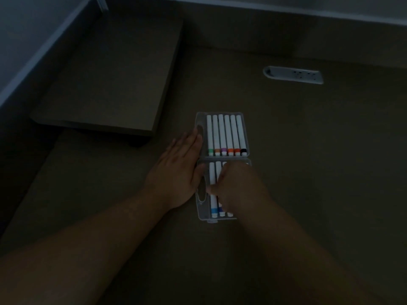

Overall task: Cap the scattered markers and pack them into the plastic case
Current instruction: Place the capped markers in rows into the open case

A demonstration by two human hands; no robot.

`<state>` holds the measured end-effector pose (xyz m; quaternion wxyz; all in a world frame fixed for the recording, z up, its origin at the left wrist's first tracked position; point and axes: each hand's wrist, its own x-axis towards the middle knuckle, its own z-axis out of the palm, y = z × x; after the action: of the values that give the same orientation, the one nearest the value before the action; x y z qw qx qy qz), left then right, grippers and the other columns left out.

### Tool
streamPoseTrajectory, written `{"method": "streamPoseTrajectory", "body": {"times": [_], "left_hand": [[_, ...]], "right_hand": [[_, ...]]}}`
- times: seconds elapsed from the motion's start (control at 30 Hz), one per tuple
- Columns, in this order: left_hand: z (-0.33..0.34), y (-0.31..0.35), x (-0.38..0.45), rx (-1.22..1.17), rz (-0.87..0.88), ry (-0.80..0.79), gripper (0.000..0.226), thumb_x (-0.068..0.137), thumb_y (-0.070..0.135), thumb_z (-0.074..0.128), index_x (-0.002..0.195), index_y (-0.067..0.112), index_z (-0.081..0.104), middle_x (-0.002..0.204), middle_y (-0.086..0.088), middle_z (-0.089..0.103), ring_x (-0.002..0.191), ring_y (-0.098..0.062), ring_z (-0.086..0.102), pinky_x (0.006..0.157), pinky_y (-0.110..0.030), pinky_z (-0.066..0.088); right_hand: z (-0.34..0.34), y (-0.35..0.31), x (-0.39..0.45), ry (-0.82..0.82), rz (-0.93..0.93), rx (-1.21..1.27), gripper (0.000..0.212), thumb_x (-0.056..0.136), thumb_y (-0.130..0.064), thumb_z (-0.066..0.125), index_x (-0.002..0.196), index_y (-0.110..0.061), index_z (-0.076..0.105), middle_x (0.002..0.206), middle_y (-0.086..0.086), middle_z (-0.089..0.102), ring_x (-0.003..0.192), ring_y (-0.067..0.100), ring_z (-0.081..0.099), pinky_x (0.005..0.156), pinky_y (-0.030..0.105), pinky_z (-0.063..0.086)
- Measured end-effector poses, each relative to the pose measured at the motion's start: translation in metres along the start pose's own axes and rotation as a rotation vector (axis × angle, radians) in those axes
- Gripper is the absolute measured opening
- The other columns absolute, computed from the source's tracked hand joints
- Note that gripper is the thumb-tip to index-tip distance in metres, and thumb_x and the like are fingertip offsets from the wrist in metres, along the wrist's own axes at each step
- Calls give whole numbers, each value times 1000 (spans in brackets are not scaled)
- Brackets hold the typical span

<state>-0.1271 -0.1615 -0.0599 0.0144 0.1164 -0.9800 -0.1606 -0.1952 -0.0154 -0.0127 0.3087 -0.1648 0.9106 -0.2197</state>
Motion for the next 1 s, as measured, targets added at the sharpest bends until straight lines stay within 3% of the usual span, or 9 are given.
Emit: {"method": "streamPoseTrajectory", "body": {"times": [0.1, 0.2, 0.33, 0.47, 0.57, 0.67, 0.8, 0.9, 1.0], "left_hand": [[-1, 0, -1, -1, 2, -4, 71, 99, 58, 23, 155, 25, -5, 162, 8, -11, 147, -4, -10, 118, -30, -5], [-2, 1, -1, -4, -1, -2, 71, 99, 57, 24, 155, 25, -4, 162, 7, -12, 147, -5, -11, 117, -30, -5], [-5, 2, -3, -20, 8, 11, 69, 100, 53, 27, 155, 25, -2, 162, 9, -11, 145, -3, -11, 115, -27, -8], [-7, 3, -3, -26, 15, 8, 68, 101, 51, 28, 156, 25, -1, 162, 8, -11, 145, -2, -12, 116, -26, -8], [-5, 3, -2, -27, -1, -4, 68, 101, 52, 26, 155, 27, -4, 162, 10, -13, 146, -2, -13, 116, -27, -8], [-4, 2, -1, -48, -28, -32, 68, 100, 53, 28, 155, 29, -5, 162, 11, -12, 147, -4, -11, 119, -33, -2], [-6, 1, 1, -83, -37, -41, 70, 98, 53, 32, 155, 31, -3, 162, 14, -12, 147, -2, -12, 119, -31, -2], [-10, 3, 1, -200, -52, -17, 63, 100, 44, 39, 155, 32, 9, 162, 17, -3, 145, 3, -7, 117, -27, -1], [-13, 6, 3, -318, -102, 25, 55, 100, 35, 43, 152, 33, 24, 160, 20, 9, 146, 1, 5, 118, -29, 9]], "right_hand": [[0, -1, -2, -16, 0, 10, 35, 82, -29, 75, 114, -18, 64, 107, 2, 68, 99, 17, 66, 89, 38, 56], [-6, 0, -7, -35, -3, 32, 26, 84, -32, 73, 105, -19, 64, 100, -1, 68, 92, 13, 66, 86, 36, 57], [-42, 16, -12, 44, 50, 203, 4, 93, -33, 61, 92, -29, 61, 90, -5, 63, 79, 6, 62, 63, 24, 50], [-69, 32, 5, 240, 118, 406, 14, 95, -27, 61, 81, -31, 58, 85, -2, 62, 75, 10, 60, 64, 31, 52], [-75, 24, 24, 164, 94, 467, 11, 97, -22, 58, 87, -27, 59, 83, -4, 58, 75, 9, 57, 62, 28, 48], [-75, 23, 28, 73, -51, 239, 11, 99, -24, 52, 104, -30, 60, 95, -7, 58, 84, 4, 56, 68, 22, 44], [-60, 51, -17, -5, -183, 62, 22, 96, -34, 54, 112, -47, 50, 109, -16, 54, 92, -3, 53, 75, 18, 43], [-48, 74, -40, -18, -239, -156, 39, 93, -43, 54, 130, -45, 46, 127, -20, 44, 113, -6, 38, 100, 24, 39], [-41, 84, -42, 13, -260, -186, 47, 91, -49, 53, 137, -44, 41, 142, -21, 38, 124, -6, 27, 110, 26, 29]]}}
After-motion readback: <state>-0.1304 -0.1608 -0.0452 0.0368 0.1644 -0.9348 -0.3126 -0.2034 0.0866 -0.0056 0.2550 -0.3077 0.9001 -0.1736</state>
